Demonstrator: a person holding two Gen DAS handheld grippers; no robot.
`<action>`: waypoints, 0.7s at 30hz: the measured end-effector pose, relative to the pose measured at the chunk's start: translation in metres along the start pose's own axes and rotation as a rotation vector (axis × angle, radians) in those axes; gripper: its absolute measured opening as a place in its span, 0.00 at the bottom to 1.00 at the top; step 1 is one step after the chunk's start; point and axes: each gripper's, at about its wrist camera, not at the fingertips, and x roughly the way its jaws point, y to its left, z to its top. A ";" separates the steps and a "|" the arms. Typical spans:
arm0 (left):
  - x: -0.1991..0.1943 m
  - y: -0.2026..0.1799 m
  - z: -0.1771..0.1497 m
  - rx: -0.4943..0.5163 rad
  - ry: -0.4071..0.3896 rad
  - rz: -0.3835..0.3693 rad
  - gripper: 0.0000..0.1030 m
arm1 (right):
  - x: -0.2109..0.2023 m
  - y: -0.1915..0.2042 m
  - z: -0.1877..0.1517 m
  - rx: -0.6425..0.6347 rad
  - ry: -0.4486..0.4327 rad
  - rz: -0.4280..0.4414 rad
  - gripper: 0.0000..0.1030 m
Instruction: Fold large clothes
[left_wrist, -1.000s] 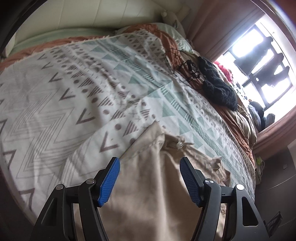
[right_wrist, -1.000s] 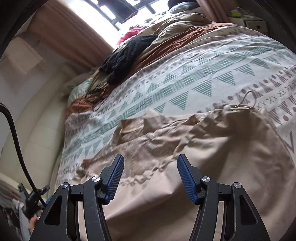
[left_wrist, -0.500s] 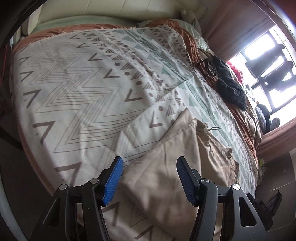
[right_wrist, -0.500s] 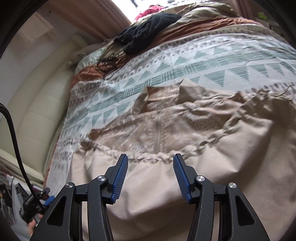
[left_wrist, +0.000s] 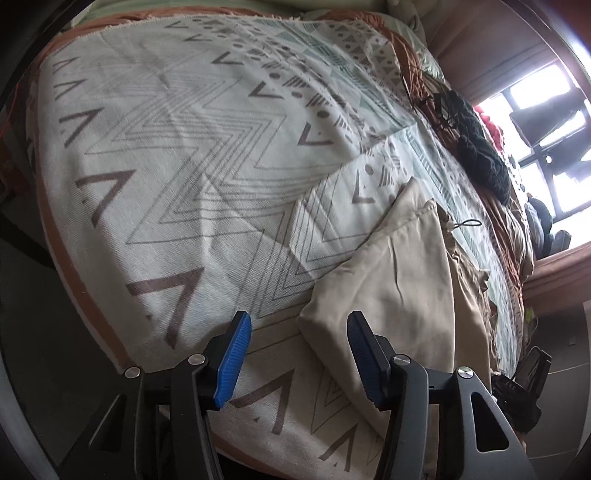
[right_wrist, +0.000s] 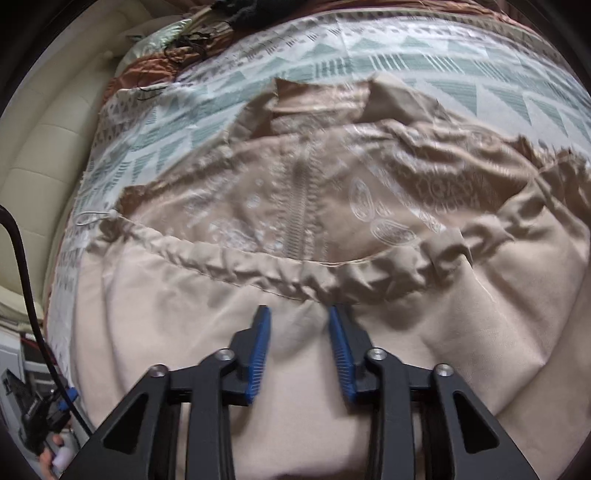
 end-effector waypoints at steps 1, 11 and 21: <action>0.003 0.000 0.000 -0.002 0.006 -0.008 0.54 | 0.000 -0.001 0.001 0.005 -0.003 0.012 0.20; 0.015 -0.006 0.002 -0.042 0.039 -0.025 0.54 | -0.025 -0.014 0.025 0.046 -0.166 0.114 0.02; 0.013 -0.003 -0.008 -0.138 0.117 -0.122 0.54 | -0.005 -0.019 0.057 0.048 -0.166 0.095 0.01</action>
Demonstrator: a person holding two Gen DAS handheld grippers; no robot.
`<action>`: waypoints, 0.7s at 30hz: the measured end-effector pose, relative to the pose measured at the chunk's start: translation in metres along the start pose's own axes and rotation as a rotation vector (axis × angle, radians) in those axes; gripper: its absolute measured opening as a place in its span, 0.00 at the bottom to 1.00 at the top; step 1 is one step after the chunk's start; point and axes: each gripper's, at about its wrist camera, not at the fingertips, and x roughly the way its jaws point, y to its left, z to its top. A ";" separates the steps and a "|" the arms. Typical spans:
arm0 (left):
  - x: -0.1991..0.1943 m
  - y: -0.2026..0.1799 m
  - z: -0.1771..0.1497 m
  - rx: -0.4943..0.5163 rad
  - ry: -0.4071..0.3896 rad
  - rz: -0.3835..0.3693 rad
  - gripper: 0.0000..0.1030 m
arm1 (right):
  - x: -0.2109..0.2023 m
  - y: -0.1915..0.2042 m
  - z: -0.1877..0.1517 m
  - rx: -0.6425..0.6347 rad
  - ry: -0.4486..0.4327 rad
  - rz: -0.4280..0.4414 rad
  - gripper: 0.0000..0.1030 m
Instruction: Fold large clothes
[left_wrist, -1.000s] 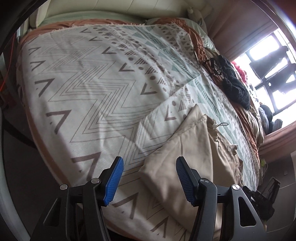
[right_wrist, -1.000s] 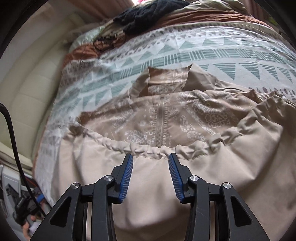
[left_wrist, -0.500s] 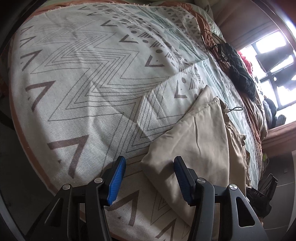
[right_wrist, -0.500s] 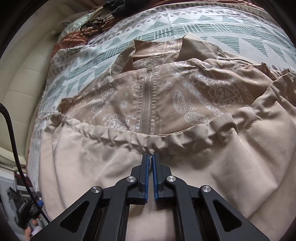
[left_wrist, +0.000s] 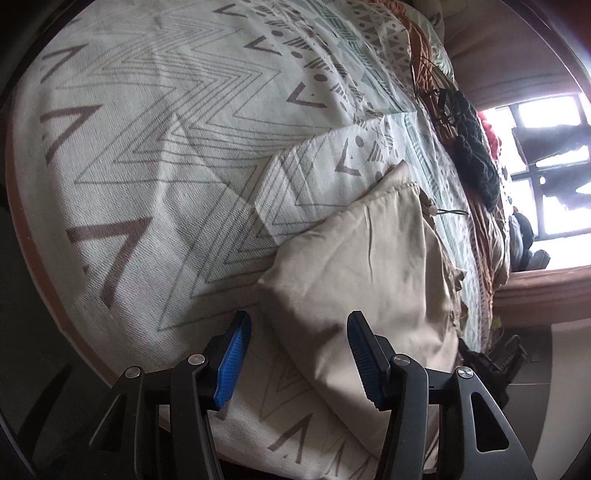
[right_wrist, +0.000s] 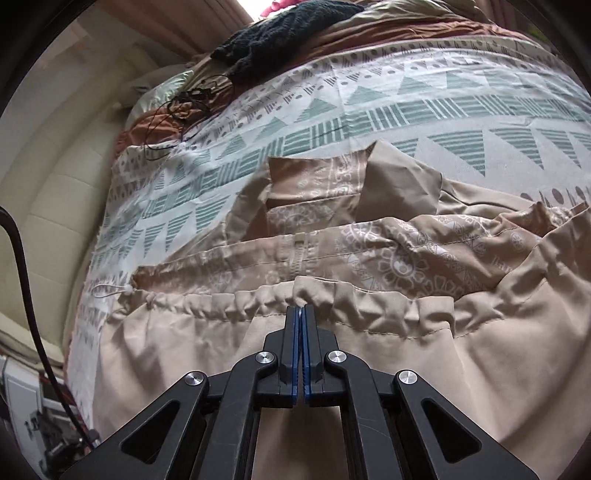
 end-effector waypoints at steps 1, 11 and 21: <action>0.001 -0.001 0.000 -0.004 0.005 -0.012 0.54 | 0.004 -0.003 0.001 0.009 0.006 -0.005 0.01; 0.025 -0.007 0.002 -0.049 0.021 -0.071 0.44 | 0.028 -0.007 0.007 0.009 0.028 -0.029 0.01; 0.039 -0.007 0.008 -0.098 -0.019 -0.093 0.26 | 0.007 -0.008 0.015 0.005 -0.072 0.040 0.01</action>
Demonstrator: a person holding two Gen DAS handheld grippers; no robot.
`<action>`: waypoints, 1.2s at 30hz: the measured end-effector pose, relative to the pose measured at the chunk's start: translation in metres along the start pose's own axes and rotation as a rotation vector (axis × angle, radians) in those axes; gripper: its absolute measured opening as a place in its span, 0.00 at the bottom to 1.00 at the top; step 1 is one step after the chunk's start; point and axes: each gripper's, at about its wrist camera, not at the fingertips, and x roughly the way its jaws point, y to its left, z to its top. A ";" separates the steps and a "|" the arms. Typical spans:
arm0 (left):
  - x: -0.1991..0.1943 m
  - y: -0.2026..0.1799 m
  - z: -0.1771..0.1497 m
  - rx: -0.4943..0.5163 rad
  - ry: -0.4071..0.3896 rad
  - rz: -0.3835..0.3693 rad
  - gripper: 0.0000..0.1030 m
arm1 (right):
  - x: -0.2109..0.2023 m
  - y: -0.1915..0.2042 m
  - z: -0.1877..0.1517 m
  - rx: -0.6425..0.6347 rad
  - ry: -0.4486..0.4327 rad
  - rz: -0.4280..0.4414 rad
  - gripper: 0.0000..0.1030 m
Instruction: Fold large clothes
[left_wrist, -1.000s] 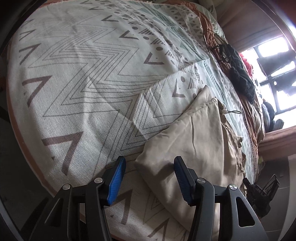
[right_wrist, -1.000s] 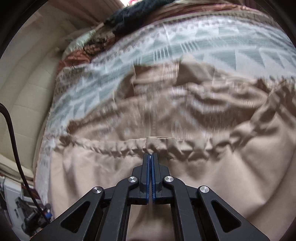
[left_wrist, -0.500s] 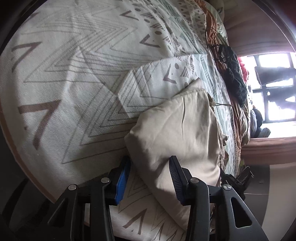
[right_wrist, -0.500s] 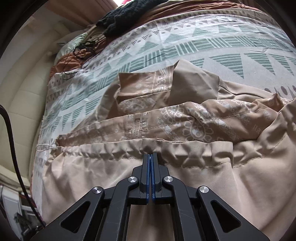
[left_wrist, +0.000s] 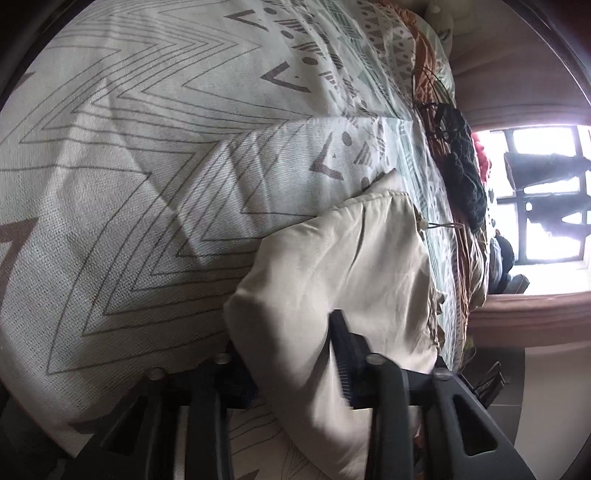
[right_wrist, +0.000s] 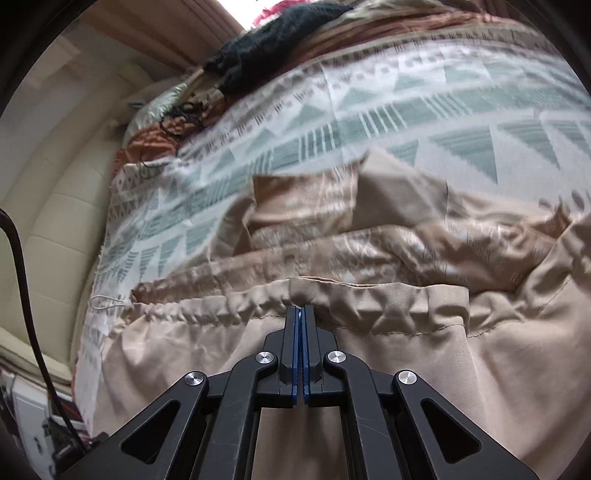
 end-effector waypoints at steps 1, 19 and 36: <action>0.000 0.002 -0.001 -0.012 -0.004 -0.004 0.23 | 0.000 0.001 0.000 -0.002 0.007 -0.006 0.01; -0.028 0.015 -0.014 -0.054 -0.045 -0.166 0.08 | -0.076 0.028 -0.057 -0.027 0.062 0.043 0.40; -0.060 0.019 -0.041 -0.033 -0.055 -0.195 0.07 | -0.123 0.050 -0.166 -0.191 0.070 0.062 0.40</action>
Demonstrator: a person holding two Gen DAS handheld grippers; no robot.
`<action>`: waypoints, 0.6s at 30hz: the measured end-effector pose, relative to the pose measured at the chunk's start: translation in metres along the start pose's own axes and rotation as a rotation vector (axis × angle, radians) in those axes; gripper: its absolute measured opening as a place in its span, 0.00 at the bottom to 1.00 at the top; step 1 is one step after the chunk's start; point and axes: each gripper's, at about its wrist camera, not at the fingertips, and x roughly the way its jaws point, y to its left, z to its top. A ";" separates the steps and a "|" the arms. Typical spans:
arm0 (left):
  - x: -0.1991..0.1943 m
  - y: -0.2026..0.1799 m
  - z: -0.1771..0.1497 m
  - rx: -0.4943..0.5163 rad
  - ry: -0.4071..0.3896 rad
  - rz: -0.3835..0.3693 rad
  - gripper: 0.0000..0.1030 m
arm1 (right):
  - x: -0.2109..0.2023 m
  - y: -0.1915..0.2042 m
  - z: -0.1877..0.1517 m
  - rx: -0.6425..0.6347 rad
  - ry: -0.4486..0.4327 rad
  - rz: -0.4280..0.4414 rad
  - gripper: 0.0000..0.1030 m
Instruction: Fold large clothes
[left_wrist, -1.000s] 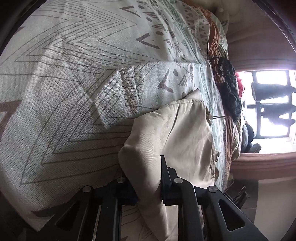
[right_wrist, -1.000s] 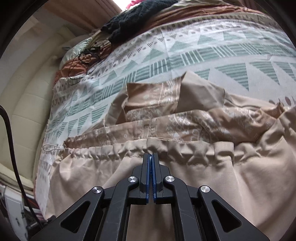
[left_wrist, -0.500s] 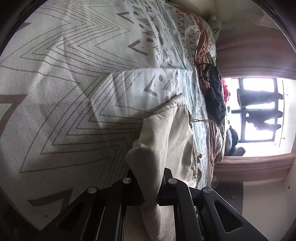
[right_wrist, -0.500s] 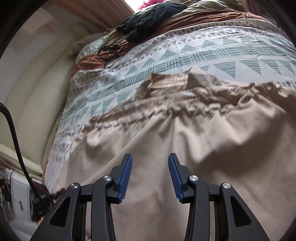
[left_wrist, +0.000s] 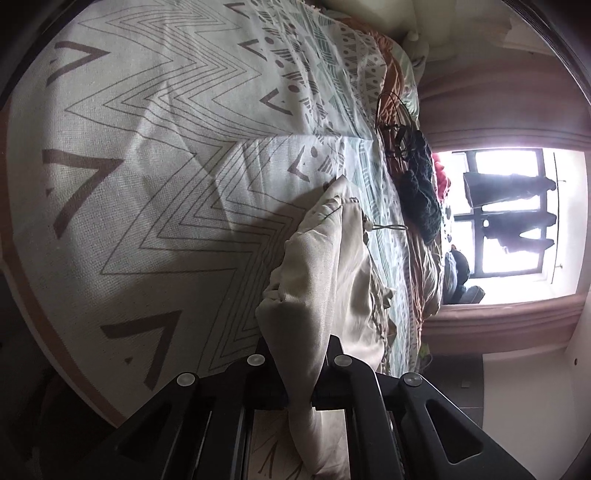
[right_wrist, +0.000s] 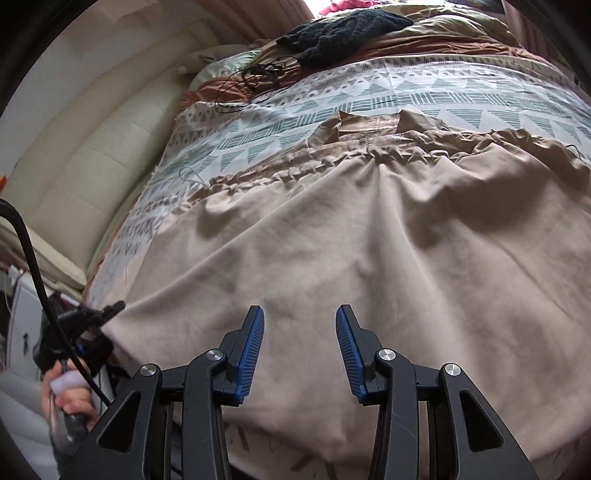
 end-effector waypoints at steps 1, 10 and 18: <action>0.000 0.000 0.000 -0.002 0.003 -0.003 0.07 | -0.003 -0.001 -0.005 0.001 0.001 -0.004 0.40; 0.011 0.003 0.009 0.007 0.030 0.014 0.07 | -0.031 -0.002 -0.049 0.041 -0.048 -0.065 0.40; 0.021 0.010 0.012 -0.006 0.061 0.054 0.10 | 0.013 0.002 -0.057 0.047 0.049 -0.131 0.37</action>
